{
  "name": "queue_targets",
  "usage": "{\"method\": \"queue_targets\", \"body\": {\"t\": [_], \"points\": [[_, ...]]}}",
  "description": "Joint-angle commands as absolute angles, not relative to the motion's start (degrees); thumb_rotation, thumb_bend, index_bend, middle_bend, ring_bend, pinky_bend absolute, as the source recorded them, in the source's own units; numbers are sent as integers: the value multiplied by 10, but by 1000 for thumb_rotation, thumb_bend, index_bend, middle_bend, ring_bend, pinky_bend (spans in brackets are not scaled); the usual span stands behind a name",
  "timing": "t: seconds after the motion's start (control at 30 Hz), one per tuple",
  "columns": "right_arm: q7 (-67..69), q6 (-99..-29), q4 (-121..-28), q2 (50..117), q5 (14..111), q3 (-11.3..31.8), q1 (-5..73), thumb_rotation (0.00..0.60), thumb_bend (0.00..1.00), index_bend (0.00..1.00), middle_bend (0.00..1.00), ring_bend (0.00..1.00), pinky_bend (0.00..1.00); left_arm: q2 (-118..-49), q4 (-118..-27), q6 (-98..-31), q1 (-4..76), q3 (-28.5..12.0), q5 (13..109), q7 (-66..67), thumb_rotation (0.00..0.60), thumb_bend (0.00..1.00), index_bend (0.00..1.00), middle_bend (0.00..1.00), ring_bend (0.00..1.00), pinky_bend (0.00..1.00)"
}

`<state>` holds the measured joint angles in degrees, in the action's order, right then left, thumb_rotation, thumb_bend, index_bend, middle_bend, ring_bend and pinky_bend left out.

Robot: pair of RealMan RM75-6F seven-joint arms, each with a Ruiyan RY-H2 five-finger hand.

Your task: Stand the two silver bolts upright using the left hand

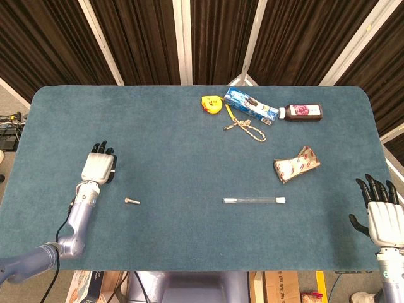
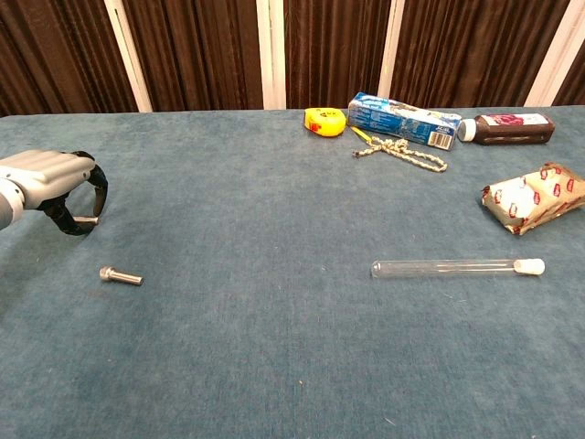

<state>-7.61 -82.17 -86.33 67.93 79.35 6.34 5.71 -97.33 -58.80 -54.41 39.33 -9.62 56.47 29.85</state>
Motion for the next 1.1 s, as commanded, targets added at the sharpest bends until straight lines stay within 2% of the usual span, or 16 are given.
{"method": "queue_targets", "body": {"t": [0.03,0.47,0.7,1.1], "points": [[-76,-821,-863,680,793,63,57,600,251,137,84,116,0,-978,-583,-545,394,-96,566,303,600,437,545,218,16,96],[-73,-822,-864,678,794,63,58,600,251,137,84,116,0,-982,-588,-551,394,-100,568,312,600,479,564,226,16,96],[-73,-823,-864,678,796,63,57,600,251,137,84,116,0,-960,-616,-554,388,-112,568,289,600,485,571,231,16,96],[-80,-819,-864,683,797,60,60,600,251,138,84,116,0,-910,-665,-525,368,-133,596,126,600,486,576,230,16,88]]}}
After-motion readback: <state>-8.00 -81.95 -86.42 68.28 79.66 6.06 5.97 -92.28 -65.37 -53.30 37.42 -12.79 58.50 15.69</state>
